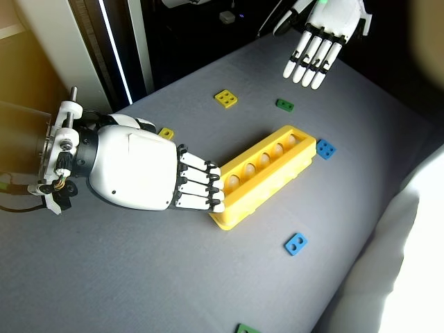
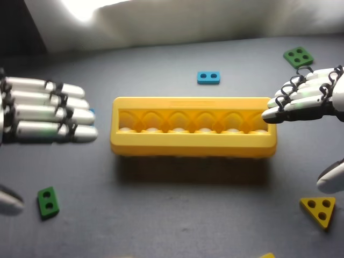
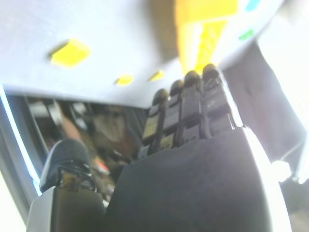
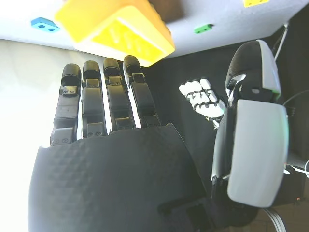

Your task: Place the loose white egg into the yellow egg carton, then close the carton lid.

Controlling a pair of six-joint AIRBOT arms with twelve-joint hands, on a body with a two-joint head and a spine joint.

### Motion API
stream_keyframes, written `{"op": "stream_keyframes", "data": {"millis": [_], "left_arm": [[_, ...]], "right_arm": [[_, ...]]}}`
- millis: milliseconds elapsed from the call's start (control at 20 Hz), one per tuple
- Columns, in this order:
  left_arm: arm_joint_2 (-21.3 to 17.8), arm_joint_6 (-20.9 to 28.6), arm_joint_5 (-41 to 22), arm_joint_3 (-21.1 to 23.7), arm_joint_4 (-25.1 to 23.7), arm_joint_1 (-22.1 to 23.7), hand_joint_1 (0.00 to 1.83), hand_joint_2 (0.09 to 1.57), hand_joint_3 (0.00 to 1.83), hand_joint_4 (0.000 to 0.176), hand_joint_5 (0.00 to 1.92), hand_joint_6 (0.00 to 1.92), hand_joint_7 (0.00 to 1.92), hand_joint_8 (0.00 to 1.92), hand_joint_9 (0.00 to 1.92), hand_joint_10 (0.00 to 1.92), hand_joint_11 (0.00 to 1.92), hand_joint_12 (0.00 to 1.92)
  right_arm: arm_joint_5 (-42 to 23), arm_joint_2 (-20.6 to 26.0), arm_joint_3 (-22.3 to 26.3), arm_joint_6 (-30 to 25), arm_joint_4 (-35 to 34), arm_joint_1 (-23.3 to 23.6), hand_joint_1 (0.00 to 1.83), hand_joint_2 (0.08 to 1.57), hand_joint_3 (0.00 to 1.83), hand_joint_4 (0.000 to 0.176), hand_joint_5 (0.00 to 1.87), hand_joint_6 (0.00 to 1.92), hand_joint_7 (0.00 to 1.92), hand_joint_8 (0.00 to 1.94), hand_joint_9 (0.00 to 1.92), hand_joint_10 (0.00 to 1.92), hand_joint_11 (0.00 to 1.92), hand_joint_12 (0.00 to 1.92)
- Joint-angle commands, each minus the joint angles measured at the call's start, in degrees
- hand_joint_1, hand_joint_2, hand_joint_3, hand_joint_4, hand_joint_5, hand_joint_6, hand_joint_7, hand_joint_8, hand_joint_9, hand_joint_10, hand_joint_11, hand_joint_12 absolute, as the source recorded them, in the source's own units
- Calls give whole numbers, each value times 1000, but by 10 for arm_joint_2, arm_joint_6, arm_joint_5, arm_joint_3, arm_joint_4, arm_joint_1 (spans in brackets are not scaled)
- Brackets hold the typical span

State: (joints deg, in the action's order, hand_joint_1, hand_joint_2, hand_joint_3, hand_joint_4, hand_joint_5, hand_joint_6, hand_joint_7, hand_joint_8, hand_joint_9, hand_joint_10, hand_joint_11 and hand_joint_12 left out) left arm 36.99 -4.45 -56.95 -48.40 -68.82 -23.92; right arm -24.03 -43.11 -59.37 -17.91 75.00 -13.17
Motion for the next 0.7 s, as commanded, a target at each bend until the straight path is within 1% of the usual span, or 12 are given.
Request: {"op": "stream_keyframes", "data": {"millis": [0,100,200,350,500,650], "left_arm": [[-9,4,-16,-6,28,2,0,1184,0,0,0,0,0,0,0,0,0,0],[-10,14,-14,-3,28,-2,0,1184,0,0,1,0,0,0,0,0,0,0],[-11,16,-15,4,27,-6,0,1187,0,0,8,3,0,0,0,0,0,0],[-11,32,-16,9,13,-7,0,1189,0,0,0,0,0,0,0,0,0,0],[-9,33,-13,11,13,-7,0,1187,0,0,2,1,0,0,0,0,0,0],[-7,36,-13,9,14,-7,0,1193,0,0,15,5,0,0,0,0,0,0]], "right_arm": [[-20,9,0,-4,-23,4,323,910,3,0,164,1,118,2,70,2,0,218],[-20,9,0,-4,-23,4,325,915,4,0,164,0,118,0,72,1,0,235],[-20,9,0,-4,-23,4,329,914,1,0,157,0,111,0,63,0,0,212],[-20,9,0,-4,-23,4,341,914,1,0,167,4,120,3,74,4,0,211],[-22,9,0,-4,-23,4,322,921,2,0,161,0,115,0,67,0,0,192],[-24,9,0,-4,-23,4,327,924,1,0,172,2,123,0,73,0,0,221]]}}
